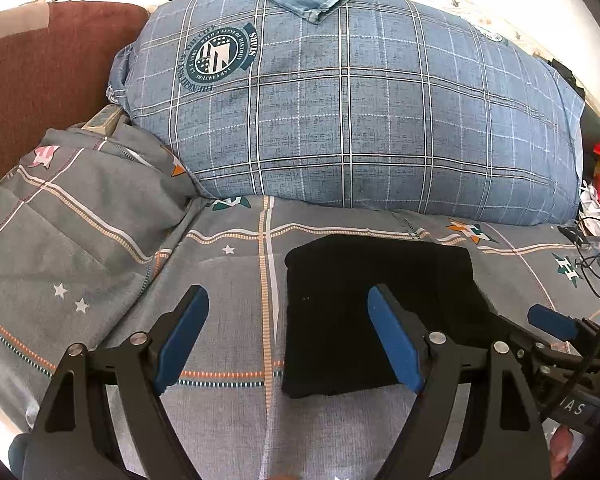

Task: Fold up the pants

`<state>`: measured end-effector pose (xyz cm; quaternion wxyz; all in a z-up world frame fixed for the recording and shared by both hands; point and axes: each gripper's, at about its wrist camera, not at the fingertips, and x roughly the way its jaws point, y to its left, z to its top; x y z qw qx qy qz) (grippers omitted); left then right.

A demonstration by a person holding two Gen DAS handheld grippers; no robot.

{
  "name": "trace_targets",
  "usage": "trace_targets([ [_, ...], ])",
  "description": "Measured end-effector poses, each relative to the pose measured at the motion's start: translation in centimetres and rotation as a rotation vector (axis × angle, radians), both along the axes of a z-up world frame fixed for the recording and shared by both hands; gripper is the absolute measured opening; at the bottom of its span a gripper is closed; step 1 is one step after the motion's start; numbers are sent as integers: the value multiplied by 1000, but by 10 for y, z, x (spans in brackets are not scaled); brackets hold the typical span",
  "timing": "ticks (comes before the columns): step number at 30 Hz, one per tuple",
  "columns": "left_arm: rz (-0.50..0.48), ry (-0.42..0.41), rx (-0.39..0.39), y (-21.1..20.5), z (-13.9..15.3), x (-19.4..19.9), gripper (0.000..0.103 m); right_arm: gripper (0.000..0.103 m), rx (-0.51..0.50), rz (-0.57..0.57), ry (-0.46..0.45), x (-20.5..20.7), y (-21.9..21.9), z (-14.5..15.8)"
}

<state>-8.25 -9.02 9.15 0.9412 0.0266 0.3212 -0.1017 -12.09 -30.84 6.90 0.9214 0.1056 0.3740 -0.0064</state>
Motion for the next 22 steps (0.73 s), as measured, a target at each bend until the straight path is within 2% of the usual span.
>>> trace_targets([
  [22,-14,1,-8,1,2,-11,83,79,0,5,6,-8,4,-1],
])
